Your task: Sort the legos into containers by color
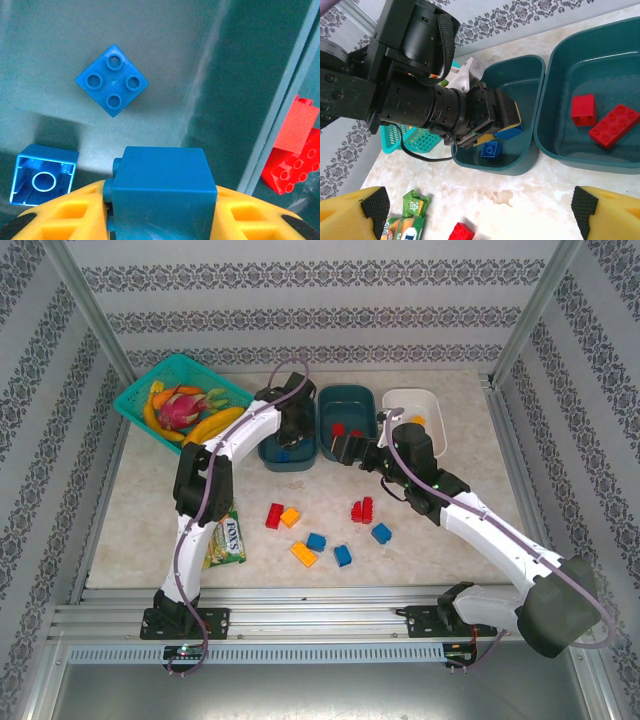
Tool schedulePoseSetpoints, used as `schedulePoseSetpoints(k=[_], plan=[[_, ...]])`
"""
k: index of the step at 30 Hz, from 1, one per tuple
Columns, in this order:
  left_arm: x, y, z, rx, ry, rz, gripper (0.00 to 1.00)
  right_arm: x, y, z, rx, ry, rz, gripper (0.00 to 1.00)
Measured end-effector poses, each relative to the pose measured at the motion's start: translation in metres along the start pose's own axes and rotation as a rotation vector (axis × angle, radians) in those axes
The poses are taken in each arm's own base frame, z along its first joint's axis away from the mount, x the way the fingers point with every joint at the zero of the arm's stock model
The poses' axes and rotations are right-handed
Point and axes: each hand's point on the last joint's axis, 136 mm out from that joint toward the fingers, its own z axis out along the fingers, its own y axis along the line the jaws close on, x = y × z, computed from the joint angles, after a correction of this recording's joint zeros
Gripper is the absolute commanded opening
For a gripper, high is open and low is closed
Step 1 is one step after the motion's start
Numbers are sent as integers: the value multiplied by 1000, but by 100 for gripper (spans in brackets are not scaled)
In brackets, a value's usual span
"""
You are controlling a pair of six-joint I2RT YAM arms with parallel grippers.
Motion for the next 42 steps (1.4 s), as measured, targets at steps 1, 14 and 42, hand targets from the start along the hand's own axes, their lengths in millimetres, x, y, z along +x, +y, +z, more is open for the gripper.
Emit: schedulePoseSetpoints(k=[1, 14, 42], plan=[[2, 0, 2, 1, 13, -1, 46, 0, -1, -1, 2, -2, 2, 96], [13, 0, 0, 9, 68, -20, 71, 13, -24, -4, 109, 37, 9, 94], [179, 160, -182, 248, -42, 117, 75, 158, -3, -34, 158, 508, -378, 86]])
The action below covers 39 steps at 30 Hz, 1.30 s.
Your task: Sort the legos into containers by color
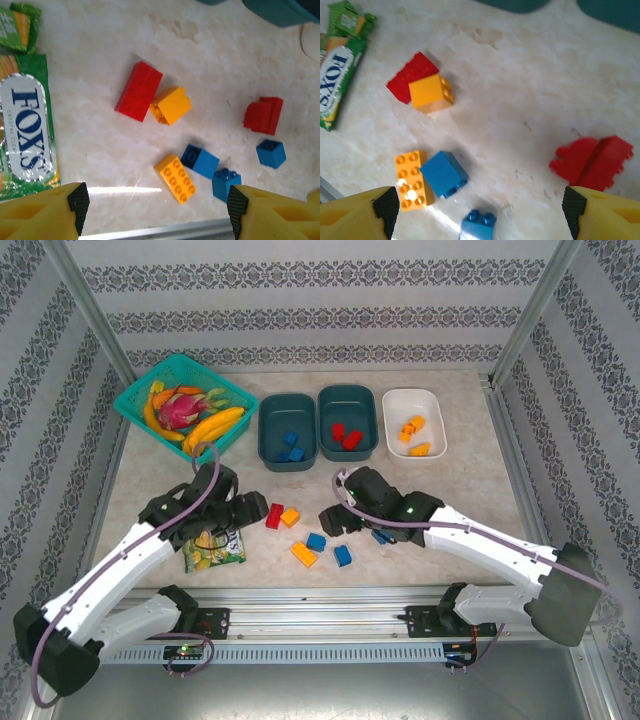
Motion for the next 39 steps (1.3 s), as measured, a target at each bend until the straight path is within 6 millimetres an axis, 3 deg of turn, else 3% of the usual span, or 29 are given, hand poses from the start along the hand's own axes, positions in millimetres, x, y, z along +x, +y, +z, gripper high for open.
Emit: schedulePoseSetpoints(k=[4, 7, 11, 19, 28, 39], plan=[[8, 4, -4, 21, 4, 7, 74, 4, -1, -4, 4, -2, 16, 85], [13, 10, -3, 17, 8, 0, 74, 6, 8, 3, -9, 11, -3, 84], [18, 20, -3, 15, -9, -34, 73, 13, 28, 38, -35, 105, -69, 86], [17, 28, -15, 20, -60, -74, 73, -8, 58, 105, -48, 229, -179, 90], [19, 38, -31, 19, -104, -108, 72, 7, 58, 153, -19, 365, -239, 72], [20, 44, -36, 9, -120, -130, 71, 1, 62, 172, -10, 400, -266, 48]])
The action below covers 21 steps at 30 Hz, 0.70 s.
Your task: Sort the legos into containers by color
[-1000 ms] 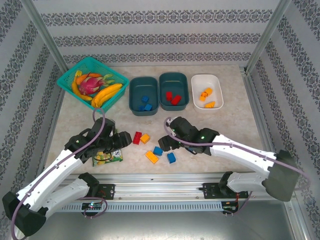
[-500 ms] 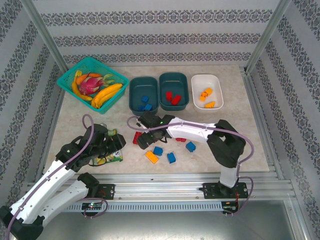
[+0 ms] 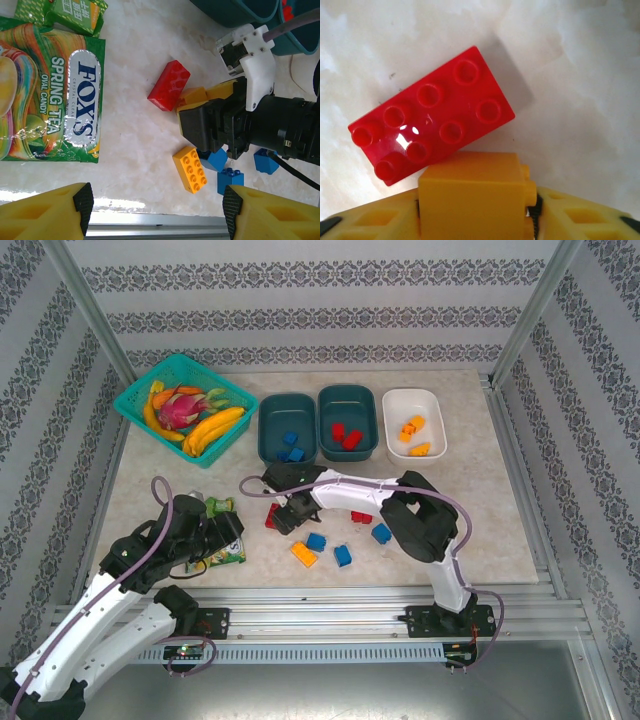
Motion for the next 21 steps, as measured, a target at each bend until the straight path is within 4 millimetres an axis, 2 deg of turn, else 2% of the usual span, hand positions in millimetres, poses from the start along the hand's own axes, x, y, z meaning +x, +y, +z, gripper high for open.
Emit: schedulePoseSetpoints(k=[3, 8, 10, 12, 14, 17, 19, 21], plan=[[-1, 0, 0, -3, -5, 0, 71, -5, 1, -1, 0, -4, -3, 40], [-1, 1, 2, -11, 0, 0, 71, -3, -1, -5, 5, 0, 9, 37], [-1, -2, 4, -14, 8, 1, 71, -2, -7, -18, 7, -12, 27, 36], [-3, -10, 7, -1, 18, 5, 71, -4, -16, -41, 12, -47, 53, 36], [-7, -23, 11, 23, 25, 13, 72, -11, -37, -78, 20, -118, 109, 36], [-15, -48, 18, 66, 35, 32, 72, -27, -85, -141, 52, -271, 222, 35], [-23, -69, 25, 96, 45, 50, 72, -30, -134, -184, 102, -381, 331, 35], [-30, -90, 35, 120, 55, 71, 72, -24, -181, -210, 155, -445, 445, 34]])
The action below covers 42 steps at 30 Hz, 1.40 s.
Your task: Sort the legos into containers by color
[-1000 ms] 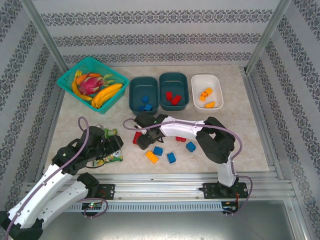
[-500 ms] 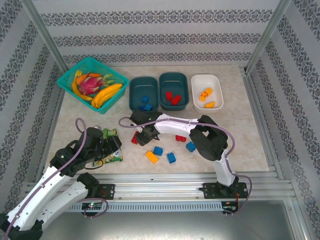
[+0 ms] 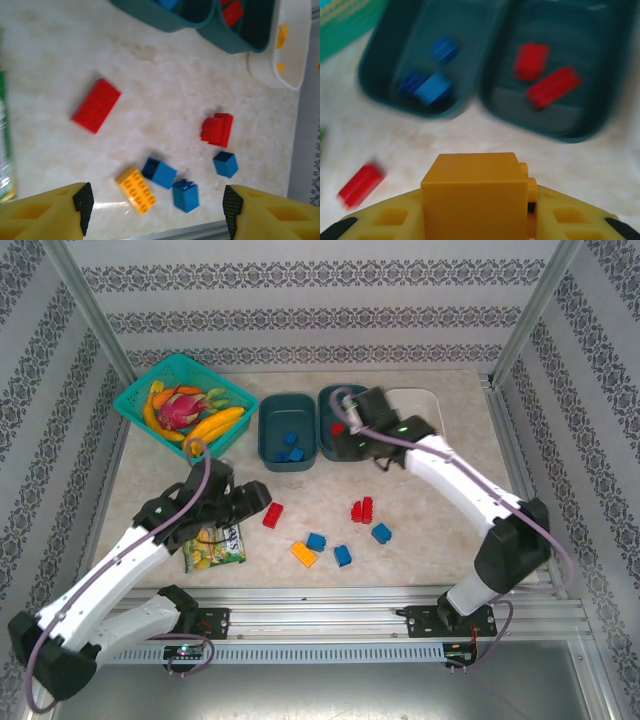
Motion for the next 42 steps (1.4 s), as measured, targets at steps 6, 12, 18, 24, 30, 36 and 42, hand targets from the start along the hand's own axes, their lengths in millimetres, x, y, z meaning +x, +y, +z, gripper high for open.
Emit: schedulePoseSetpoints(k=[6, 12, 18, 24, 30, 36, 42], plan=[[-17, -51, 36, 69, 34, 67, 72, -8, -123, 9, 196, -2, 267, 35], [-25, -78, 66, 92, 59, 90, 72, -6, -178, 64, 248, 89, 417, 37], [-32, -91, 79, 104, 61, 103, 72, -42, -198, 113, 232, 80, 442, 39], [-38, -102, 94, 111, 71, 117, 72, -55, -212, 150, 229, 90, 448, 40], [-44, -110, 104, 112, 74, 125, 72, -39, -223, 176, 241, 162, 469, 52], [-46, -119, 107, 126, 76, 153, 72, -36, -224, 173, 238, 184, 476, 66], [-28, -117, 109, 94, 133, 224, 71, -54, -215, 147, 220, 133, 463, 66]])
